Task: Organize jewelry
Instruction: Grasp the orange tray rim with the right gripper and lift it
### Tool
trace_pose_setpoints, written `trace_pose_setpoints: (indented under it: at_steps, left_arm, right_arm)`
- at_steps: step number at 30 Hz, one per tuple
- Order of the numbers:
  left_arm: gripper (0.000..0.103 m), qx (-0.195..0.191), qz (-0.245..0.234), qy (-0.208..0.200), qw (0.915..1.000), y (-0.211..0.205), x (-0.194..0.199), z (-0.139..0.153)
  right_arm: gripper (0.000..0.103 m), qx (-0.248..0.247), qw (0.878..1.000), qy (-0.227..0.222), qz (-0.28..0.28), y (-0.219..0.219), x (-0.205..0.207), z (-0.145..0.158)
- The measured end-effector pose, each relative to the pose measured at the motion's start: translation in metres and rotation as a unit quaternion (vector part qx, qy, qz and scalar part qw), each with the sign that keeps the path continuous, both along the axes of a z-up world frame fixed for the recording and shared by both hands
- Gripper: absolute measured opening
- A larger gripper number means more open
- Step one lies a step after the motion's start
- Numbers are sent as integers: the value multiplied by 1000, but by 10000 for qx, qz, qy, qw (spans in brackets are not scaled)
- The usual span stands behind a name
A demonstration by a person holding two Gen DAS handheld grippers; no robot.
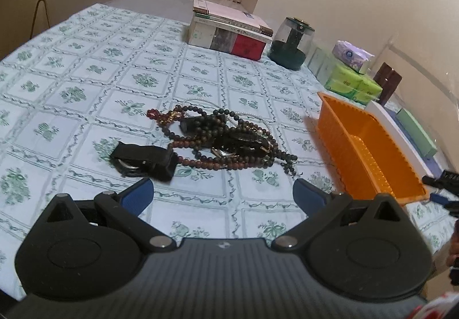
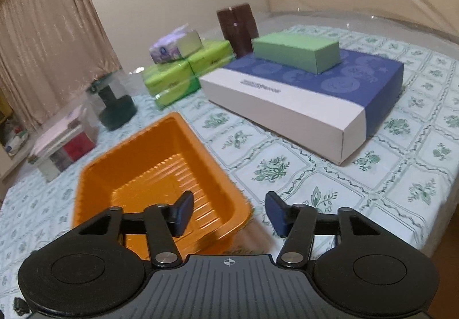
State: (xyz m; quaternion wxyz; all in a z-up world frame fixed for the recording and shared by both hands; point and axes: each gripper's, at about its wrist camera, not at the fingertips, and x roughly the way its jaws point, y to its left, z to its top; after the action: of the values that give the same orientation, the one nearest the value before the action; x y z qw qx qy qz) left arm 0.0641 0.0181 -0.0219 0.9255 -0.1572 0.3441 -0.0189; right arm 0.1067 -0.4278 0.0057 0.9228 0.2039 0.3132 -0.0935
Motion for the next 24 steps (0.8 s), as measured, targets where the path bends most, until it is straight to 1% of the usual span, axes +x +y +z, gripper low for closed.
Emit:
trace_pose_setpoints:
  at_steps: [3, 5, 6, 8, 11, 13, 16, 20, 21, 23, 24]
  left_arm:
    - [102, -36, 11, 48, 10000, -3, 6, -4]
    - [102, -70, -22, 102, 9999, -5, 10, -7]
    - [102, -86, -51, 141, 9999, -6, 11, -8]
    - [102, -110, -92, 227, 9996, -9, 14, -12]
    - [102, -141, -145, 285, 9994, -12, 17, -16]
    - [102, -144, -176, 303, 9993, -15, 17, -17]
    - [102, -160, -232, 308, 9991, -18, 17, -18]
    - [102, -167, -256, 320, 9990, -19, 17, -19]
    - [102, -165, -260, 325, 9990, -19, 17, -19]
    - [102, -151, -267, 344, 9989, -20, 17, -19]
    - [102, -151, -266, 344, 9989, -20, 16, -19]
  right_arm:
    - [48, 114, 9998, 167, -36, -11, 13, -16]
    - [39, 197, 9995, 266, -17, -15, 20, -24]
    - [37, 241, 9993, 282, 5, -17, 24, -27]
    - [29, 348, 9990, 260, 59, -18, 28, -31]
    - [27, 519, 9984, 189, 81, -20, 34, -33]
    - [26, 733, 9972, 153, 71, -23, 37, -35]
    - [26, 1116, 9937, 104, 55, -31, 41, -39]
    - [26, 1672, 9859, -12, 22, -42, 44, -48]
    - [26, 1752, 9845, -34, 21, -44, 45, -49]
    - [25, 1742, 9847, -82, 59, -44, 47, -48]
    - [23, 1714, 9851, -102, 79, -43, 48, -47]
